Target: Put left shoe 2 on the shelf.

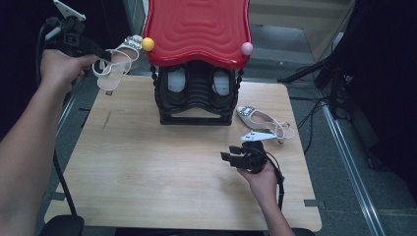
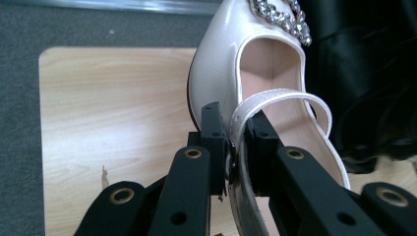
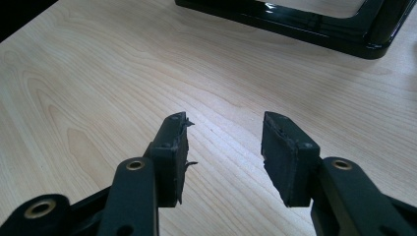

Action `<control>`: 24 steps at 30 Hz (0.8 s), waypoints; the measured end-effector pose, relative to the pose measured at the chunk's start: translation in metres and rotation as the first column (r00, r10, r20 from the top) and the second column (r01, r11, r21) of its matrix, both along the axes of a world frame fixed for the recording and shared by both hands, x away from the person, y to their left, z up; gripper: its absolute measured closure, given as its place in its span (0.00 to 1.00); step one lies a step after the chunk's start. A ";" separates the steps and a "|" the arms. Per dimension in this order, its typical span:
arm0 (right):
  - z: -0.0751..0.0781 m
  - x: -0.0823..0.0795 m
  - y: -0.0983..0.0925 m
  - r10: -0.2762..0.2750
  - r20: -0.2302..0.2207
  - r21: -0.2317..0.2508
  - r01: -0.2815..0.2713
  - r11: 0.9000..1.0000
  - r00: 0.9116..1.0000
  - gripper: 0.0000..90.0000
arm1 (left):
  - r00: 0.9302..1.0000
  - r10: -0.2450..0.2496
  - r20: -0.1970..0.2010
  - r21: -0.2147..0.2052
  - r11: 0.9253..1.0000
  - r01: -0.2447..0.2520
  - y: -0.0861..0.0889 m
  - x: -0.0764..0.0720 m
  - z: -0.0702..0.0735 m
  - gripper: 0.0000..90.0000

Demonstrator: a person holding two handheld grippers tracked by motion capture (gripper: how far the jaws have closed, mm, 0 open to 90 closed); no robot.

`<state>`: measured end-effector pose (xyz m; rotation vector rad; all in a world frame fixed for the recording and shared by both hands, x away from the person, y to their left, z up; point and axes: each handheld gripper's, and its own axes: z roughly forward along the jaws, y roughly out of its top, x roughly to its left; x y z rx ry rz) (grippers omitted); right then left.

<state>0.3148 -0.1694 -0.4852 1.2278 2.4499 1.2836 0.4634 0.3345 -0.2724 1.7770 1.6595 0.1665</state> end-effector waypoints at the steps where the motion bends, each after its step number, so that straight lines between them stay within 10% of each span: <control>1: 0.000 0.000 0.000 -0.001 -0.001 0.000 0.001 1.000 1.000 0.60 | 1.000 0.002 0.009 -0.003 1.000 -0.002 0.000 0.000 0.007 0.92; 24: 0.000 0.000 0.000 0.002 -0.001 -0.003 -0.002 1.000 1.000 0.60 | 0.978 -0.033 0.204 -0.046 0.998 0.044 -0.035 -0.014 0.137 0.91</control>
